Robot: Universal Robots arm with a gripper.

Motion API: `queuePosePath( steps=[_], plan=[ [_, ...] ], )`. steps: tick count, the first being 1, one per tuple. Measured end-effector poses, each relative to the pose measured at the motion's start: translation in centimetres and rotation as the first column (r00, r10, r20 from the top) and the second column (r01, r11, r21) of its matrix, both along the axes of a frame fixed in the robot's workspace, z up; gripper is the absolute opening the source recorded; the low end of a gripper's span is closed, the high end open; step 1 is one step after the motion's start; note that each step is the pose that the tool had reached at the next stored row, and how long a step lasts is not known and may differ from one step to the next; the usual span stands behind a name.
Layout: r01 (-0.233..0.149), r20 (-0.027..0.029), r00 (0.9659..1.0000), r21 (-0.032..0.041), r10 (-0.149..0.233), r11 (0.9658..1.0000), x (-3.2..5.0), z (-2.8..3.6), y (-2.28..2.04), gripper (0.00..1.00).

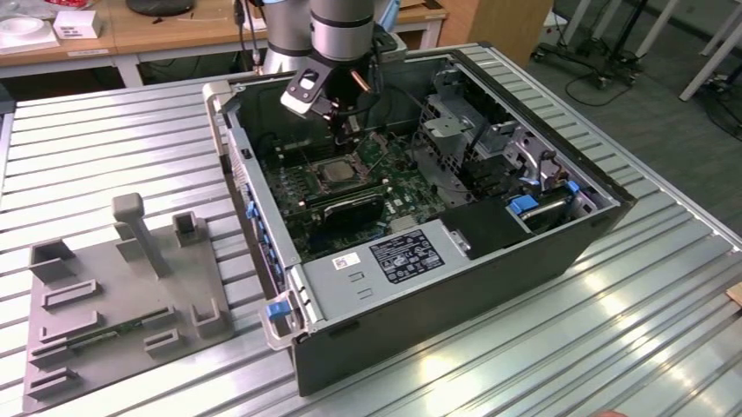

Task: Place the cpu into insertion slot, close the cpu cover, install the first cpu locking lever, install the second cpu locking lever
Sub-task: 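Place the cpu into insertion slot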

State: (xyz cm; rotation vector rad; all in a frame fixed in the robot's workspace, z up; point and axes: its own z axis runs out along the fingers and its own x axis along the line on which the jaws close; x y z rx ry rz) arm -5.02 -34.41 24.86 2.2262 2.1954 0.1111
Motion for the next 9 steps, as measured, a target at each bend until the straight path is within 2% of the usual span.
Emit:
queuePosePath(
  steps=[9],
  plan=[
    [0.000, 0.0000, 1.0000, 0.0000, 0.000, 1.0000, 0.00, 1.12, 0.00, 0.11]
  ],
)
